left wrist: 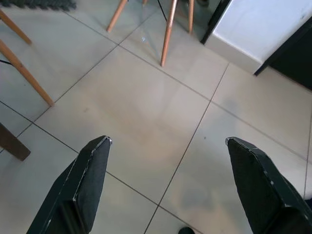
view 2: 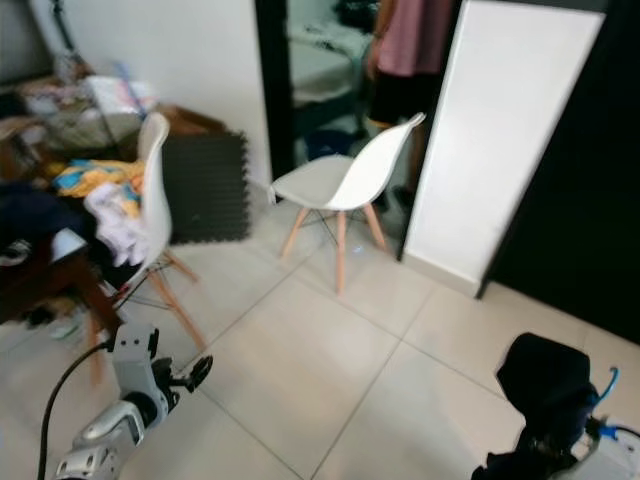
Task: Hang hanger
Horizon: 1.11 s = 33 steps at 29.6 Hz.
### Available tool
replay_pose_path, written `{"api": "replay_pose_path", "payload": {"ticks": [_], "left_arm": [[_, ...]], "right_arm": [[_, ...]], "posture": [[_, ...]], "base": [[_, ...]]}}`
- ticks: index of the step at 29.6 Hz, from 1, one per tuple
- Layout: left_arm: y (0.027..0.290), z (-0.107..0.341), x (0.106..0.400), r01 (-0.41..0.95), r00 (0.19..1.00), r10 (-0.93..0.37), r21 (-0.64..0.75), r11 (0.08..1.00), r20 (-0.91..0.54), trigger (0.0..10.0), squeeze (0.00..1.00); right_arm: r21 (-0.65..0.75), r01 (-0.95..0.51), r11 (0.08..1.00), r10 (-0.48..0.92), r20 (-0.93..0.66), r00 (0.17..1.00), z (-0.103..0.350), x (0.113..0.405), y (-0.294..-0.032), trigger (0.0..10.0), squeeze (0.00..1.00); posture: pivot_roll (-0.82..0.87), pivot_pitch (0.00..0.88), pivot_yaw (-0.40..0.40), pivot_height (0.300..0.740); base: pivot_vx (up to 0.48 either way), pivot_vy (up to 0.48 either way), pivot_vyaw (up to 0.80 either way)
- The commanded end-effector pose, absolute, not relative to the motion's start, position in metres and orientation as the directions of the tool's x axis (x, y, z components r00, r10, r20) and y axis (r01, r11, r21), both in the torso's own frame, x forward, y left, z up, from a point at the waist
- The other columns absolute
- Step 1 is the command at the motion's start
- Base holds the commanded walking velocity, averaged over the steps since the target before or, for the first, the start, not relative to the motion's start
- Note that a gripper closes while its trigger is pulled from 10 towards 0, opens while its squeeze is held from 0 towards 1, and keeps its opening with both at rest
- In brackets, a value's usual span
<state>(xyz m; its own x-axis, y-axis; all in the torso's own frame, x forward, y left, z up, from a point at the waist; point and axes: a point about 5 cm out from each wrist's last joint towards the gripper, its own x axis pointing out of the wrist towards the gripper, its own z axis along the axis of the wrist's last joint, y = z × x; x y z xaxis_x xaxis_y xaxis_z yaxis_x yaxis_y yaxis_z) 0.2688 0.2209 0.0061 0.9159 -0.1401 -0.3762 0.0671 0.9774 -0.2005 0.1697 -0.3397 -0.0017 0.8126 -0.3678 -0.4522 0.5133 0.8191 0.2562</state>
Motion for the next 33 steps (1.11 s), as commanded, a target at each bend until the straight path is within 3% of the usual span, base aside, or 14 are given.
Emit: {"api": "replay_pose_path", "payload": {"ticks": [1,15,21,26,33], "left_arm": [[0.222,0.002,0.266,0.063,0.907,-0.133,-0.184,0.981,-0.4,10.0,0.0],[0.217,0.005,0.276,0.094,0.903,-0.145,-0.142,0.985,-0.405,10.0,0.0],[0.223,0.006,0.278,0.084,0.9,-0.135,-0.139,0.987,-0.414,10.0,0.0],[0.222,0.004,0.277,0.084,0.903,-0.118,-0.101,0.991,-0.413,10.0,0.0],[0.198,0.005,0.284,0.158,0.902,-0.176,-0.079,0.984,-0.394,10.0,0.0]], "right_arm": [[0.248,0.507,0.826,-0.372,-0.436,0.819,0.0,0.171,-0.342,10.0,0.0],[0.233,0.47,0.852,-0.347,-0.421,0.838,0.001,0.181,-0.34,10.0,0.0],[0.23,0.45,0.863,-0.332,-0.414,0.848,-0.002,0.187,-0.334,10.0,0.0],[0.216,0.385,0.897,-0.275,-0.409,0.87,-0.005,0.195,-0.318,10.0,0.0],[0.189,0.277,0.942,-0.186,-0.394,0.9,-0.007,0.208,-0.291,10.0,0.0]], "posture": [[-0.06,0.034,-0.042,0.74],[-0.05,0.036,-0.036,0.74],[-0.03,0.022,-0.039,0.74],[0.0,0.021,-0.042,0.74],[0.0,0.054,-0.033,0.74]], "base": [[0.0,0.0,0.0],[0.0,0.0,0.0],[0.0,0.0,-0.4],[0.0,0.0,0.0],[0.0,0.0,-0.8]]}}
